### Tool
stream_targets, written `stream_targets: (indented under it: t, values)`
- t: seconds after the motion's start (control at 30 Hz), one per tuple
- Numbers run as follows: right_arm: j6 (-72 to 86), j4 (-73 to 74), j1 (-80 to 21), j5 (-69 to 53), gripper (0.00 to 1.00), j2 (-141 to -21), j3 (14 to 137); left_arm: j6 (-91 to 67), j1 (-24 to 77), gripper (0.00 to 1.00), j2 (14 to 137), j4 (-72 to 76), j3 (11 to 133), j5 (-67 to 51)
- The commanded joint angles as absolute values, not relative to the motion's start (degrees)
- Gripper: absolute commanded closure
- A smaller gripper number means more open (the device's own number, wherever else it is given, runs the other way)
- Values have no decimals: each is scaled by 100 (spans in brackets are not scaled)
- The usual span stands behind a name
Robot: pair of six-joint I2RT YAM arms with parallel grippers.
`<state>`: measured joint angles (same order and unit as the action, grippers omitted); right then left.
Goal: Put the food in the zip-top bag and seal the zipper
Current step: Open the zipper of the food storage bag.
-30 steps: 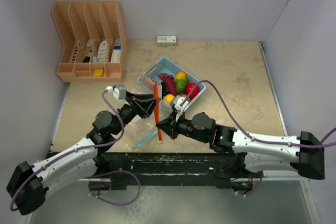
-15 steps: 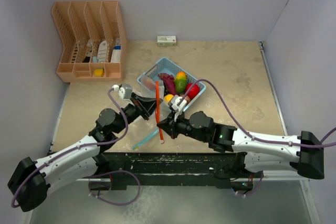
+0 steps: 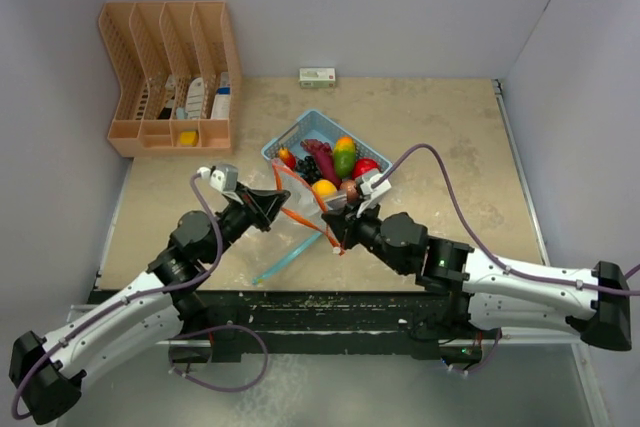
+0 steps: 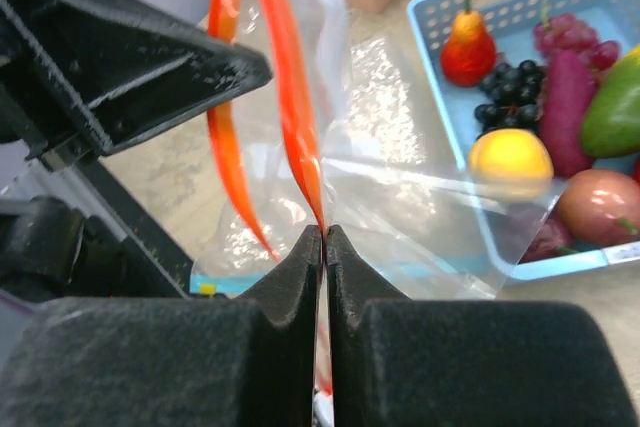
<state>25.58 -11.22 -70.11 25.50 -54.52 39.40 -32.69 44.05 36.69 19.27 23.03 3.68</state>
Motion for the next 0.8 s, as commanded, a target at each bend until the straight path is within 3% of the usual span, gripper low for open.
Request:
stream_targets:
  t: [0.0,0.1,0.33,0.77]
  values:
    - [2732,-1101,-7001,3280,87,-5470,4040,-3125,4401,100,3531,1223,2563,840]
    - [2529,-1213,-7000,3065,72,-5758,4256,-3200,4403,100,3708,1077,2720,833]
    - [2287,-1416,-7001,2676,53,-6505,4793,-3339,4402,100,4211,932,3104,666]
    - [2549,-1703,-6998,2537,49,-6829,4844,-3410,4403,100,4494,835,3344,686]
